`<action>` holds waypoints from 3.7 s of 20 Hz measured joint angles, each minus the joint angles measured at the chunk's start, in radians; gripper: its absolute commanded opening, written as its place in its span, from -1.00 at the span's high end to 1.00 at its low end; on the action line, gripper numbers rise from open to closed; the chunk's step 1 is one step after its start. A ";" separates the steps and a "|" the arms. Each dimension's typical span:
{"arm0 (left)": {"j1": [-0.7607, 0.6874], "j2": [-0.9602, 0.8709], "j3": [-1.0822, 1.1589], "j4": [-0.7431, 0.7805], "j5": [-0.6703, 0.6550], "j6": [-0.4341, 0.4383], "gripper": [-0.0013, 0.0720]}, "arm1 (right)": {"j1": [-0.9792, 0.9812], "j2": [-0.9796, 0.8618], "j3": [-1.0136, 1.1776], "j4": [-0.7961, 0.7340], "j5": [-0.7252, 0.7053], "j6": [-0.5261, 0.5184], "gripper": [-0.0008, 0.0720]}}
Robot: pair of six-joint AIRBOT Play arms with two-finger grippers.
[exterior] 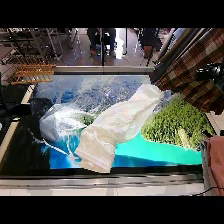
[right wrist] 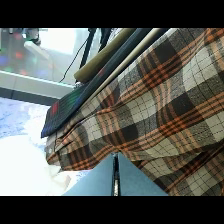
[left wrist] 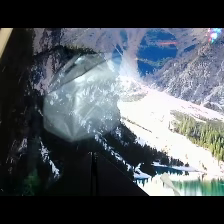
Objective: Fold the clothes and pants, and hang the long-sleeved shirts on hangers.
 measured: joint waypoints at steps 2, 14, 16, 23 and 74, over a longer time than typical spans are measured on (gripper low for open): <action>0.000 0.000 0.000 0.000 0.000 0.000 0.93 | 0.000 0.000 0.000 0.000 0.000 0.000 0.93; 0.000 -0.001 0.000 0.000 0.017 0.000 0.93 | 0.000 0.000 0.000 0.000 0.000 0.000 0.93; 0.000 -0.005 0.000 -0.001 0.043 0.000 0.93 | 0.000 0.000 0.000 0.002 0.000 0.000 0.93; -0.002 -0.013 0.000 -0.049 0.134 -0.001 0.69 | 0.000 0.000 0.000 0.233 0.047 0.020 0.25; 0.154 -0.299 0.044 -1.191 -0.334 1.038 0.95 | 0.039 -0.322 0.021 0.433 0.798 0.180 0.93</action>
